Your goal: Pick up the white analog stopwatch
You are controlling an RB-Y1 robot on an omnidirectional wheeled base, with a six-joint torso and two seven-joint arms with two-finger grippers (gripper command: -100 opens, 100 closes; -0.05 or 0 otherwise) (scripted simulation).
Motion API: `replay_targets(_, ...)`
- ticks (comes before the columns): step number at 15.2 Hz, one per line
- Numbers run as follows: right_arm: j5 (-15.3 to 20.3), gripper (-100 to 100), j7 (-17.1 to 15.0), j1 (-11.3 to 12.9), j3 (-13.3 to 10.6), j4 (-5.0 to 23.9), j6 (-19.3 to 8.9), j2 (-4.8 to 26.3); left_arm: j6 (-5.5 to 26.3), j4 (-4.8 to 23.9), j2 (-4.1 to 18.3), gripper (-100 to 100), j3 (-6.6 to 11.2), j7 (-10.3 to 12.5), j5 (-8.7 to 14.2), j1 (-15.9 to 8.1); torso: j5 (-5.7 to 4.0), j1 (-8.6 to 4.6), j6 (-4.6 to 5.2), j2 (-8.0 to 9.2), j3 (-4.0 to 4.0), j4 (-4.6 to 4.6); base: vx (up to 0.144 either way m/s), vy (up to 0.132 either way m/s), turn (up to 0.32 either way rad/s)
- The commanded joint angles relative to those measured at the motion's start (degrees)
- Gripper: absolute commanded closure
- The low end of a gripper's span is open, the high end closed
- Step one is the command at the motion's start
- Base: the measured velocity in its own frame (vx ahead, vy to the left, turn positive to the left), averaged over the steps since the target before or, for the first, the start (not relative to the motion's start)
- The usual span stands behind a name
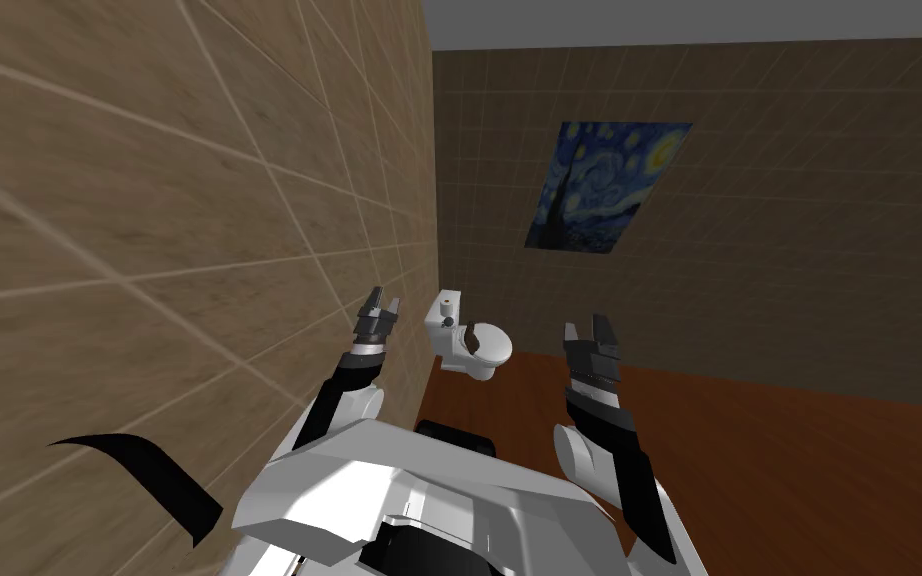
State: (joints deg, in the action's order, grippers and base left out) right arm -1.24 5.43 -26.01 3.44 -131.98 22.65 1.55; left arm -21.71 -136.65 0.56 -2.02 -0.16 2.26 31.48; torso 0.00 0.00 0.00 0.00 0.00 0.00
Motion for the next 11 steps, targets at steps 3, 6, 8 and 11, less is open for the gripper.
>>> replay_targets(3,0.0,0,0.0,0.0,0.0,0.0,0.0,0.0,-0.76,1.96,4.8,-100,0.8,0.11,-0.08,0.02,0.0,-0.01,0.01,-0.01,-0.01,0.0,0.006,-0.013,-0.062)
replay_targets(6,0.0,0,0.0,0.0,0.0,0.0,0.0,0.0,-1.58,4.06,7.07,-100,1.66,0.22,-0.16,0.04,-0.01,-0.05,0.01,-0.04,-0.02,-0.01,0.011,-0.021,-0.08)
replay_targets(8,0.0,0,0.0,0.0,-0.01,0.0,0.0,0.0,-2.08,5.35,8.02,-100,2.18,0.29,-0.21,0.06,-0.02,-0.09,0.02,-0.06,-0.03,-0.02,0.017,-0.033,-0.119)
replay_targets(11,0.0,0,0.0,0.0,-0.01,0.0,0.0,0.0,-3.95,9.68,10.23,-100,4.11,0.53,-0.4,0.09,-0.02,-0.13,0.03,-0.09,-0.05,-0.02,0.022,-0.041,-0.169)
